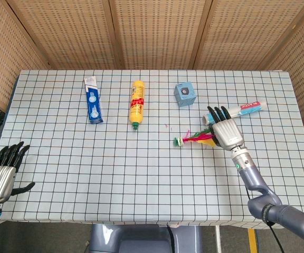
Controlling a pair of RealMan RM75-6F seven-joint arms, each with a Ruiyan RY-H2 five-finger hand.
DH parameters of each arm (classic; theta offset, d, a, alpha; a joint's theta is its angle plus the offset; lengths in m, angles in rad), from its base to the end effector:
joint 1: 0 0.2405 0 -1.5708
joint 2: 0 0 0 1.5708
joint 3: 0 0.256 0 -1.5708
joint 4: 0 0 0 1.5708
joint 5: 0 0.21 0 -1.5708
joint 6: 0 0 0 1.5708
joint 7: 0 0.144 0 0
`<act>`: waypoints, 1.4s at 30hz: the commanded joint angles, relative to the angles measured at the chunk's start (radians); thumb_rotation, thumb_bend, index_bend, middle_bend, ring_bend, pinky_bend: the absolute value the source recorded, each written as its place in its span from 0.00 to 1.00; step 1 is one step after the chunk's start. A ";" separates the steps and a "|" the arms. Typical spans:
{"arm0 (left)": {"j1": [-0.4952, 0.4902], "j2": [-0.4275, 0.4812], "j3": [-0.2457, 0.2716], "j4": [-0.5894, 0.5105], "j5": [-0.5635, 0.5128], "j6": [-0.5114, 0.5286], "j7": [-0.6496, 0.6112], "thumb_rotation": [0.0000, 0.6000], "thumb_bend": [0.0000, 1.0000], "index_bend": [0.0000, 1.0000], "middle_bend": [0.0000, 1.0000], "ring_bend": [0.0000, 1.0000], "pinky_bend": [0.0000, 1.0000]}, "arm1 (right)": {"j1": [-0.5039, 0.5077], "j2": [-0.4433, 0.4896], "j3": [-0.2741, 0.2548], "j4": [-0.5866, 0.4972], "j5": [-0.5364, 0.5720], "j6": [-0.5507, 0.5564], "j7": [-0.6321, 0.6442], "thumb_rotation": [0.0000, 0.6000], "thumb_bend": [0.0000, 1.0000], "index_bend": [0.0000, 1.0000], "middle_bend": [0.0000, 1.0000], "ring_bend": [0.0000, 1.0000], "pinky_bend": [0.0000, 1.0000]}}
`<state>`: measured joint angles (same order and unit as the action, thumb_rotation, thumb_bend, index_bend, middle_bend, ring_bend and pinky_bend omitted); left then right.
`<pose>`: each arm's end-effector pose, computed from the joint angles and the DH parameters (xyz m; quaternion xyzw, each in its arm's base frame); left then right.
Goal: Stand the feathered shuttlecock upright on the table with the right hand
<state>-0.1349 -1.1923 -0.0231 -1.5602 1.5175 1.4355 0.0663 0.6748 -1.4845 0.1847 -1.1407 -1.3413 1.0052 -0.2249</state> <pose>-0.3078 0.1909 0.1288 -0.6326 -0.3762 -0.3706 0.5665 -0.2256 -0.3882 0.0524 0.7377 -0.2506 0.3330 0.5312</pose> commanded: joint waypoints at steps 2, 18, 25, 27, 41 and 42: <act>-0.001 0.005 0.003 -0.001 0.003 -0.003 -0.012 1.00 0.00 0.00 0.00 0.00 0.00 | -0.001 0.099 0.018 -0.161 -0.032 0.071 -0.112 1.00 0.64 0.78 0.00 0.00 0.00; -0.007 0.015 0.004 -0.002 -0.005 -0.019 -0.036 1.00 0.00 0.00 0.00 0.00 0.00 | 0.011 0.179 0.021 -0.312 -0.039 0.115 -0.364 1.00 0.64 0.78 0.00 0.00 0.00; -0.006 0.017 0.008 -0.005 -0.002 -0.017 -0.037 1.00 0.00 0.00 0.00 0.00 0.00 | 0.001 0.143 -0.015 -0.312 -0.055 0.126 -0.388 1.00 0.64 0.79 0.00 0.00 0.00; -0.005 0.018 0.009 -0.006 0.000 -0.016 -0.038 1.00 0.00 0.00 0.00 0.00 0.00 | -0.007 0.144 -0.024 -0.328 -0.065 0.139 -0.384 1.00 0.64 0.79 0.00 0.00 0.00; -0.001 0.022 0.022 -0.015 0.028 -0.003 -0.040 1.00 0.00 0.00 0.00 0.00 0.00 | -0.047 0.142 -0.076 -0.374 -0.158 0.205 -0.377 1.00 0.56 0.76 0.00 0.00 0.00; -0.001 0.023 0.023 -0.016 0.030 -0.001 -0.041 1.00 0.00 0.00 0.00 0.00 0.00 | -0.051 0.140 -0.084 -0.379 -0.167 0.206 -0.378 1.00 0.56 0.76 0.00 0.00 0.00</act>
<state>-0.1359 -1.1701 -0.0008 -1.5755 1.5469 1.4340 0.0255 0.6277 -1.3423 0.1071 -1.5152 -1.5013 1.2093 -0.6008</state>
